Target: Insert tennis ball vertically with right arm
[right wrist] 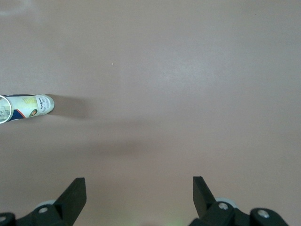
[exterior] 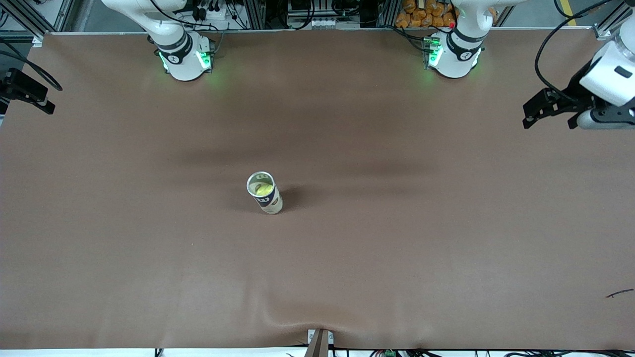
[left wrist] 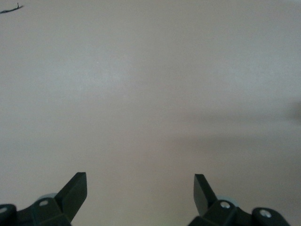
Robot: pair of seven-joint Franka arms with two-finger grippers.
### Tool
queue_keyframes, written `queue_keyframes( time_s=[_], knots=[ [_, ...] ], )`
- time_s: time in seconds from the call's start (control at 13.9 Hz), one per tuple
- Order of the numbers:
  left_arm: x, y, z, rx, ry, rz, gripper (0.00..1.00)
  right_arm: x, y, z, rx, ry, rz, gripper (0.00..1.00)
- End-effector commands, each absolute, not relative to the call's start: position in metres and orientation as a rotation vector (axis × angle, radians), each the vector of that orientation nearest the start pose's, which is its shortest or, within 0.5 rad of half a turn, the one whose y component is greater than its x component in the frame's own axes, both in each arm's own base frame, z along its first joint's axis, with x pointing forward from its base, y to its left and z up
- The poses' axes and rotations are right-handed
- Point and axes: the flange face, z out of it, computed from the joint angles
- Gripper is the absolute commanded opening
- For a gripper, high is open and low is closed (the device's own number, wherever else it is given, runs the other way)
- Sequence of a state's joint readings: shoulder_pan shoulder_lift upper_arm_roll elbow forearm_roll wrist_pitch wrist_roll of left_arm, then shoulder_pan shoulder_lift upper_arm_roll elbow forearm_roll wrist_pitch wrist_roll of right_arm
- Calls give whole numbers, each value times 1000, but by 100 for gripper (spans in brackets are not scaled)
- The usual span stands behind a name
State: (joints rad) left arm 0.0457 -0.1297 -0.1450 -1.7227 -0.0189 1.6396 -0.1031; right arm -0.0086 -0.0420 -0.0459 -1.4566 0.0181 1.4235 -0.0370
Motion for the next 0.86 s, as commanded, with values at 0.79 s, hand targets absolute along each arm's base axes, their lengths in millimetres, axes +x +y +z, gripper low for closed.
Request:
queue_keyframes(
  time_s=[0.79],
  knots=[
    [486,-31,658,-3123,-112,-29,100,524,-27,691,-3113,-5,-14,100]
  ],
)
